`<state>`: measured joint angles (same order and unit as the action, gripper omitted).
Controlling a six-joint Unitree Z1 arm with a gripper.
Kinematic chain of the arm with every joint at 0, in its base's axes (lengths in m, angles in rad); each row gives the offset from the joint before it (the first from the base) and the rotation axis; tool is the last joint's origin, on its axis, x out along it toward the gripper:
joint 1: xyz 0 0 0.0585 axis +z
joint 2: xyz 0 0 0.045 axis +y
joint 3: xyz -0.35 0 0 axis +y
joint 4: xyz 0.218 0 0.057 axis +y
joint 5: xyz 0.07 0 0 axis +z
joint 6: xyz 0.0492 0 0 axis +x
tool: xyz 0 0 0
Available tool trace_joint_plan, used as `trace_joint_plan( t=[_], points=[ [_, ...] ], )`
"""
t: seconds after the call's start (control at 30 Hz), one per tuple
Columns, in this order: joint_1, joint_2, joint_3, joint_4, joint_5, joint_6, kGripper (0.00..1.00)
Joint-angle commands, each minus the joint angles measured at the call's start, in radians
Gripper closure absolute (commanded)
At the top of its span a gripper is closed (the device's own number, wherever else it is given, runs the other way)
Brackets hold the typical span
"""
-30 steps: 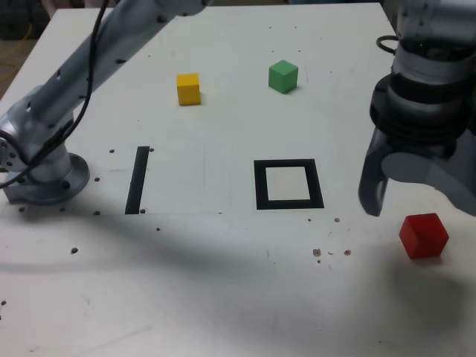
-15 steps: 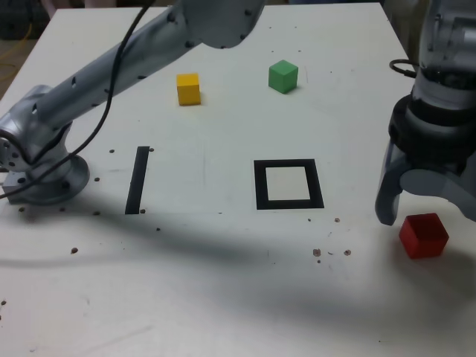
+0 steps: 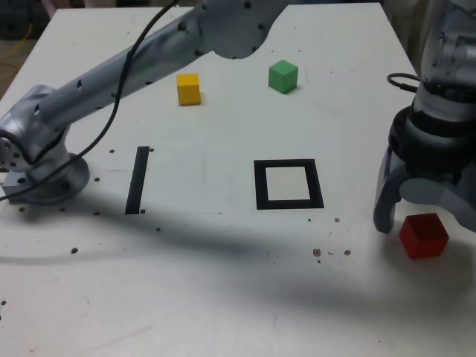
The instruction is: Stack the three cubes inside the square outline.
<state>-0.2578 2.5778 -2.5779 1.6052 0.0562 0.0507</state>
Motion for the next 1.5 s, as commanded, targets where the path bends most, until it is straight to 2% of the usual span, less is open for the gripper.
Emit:
trace_joint_plan(
  t=[0.0, 0.3, 0.8, 1.47],
  points=[
    [0.001, 0.013, -0.003, 0.030, -0.008, -0.005, 0.02],
    [0.000, 0.027, -0.015, 0.029, -0.033, -0.041, 0.04],
    [-0.002, 0.053, -0.008, 0.027, -0.067, -0.047, 0.14],
    [-0.003, 0.051, -0.030, 0.024, -0.059, -0.045, 0.29]
  ],
)
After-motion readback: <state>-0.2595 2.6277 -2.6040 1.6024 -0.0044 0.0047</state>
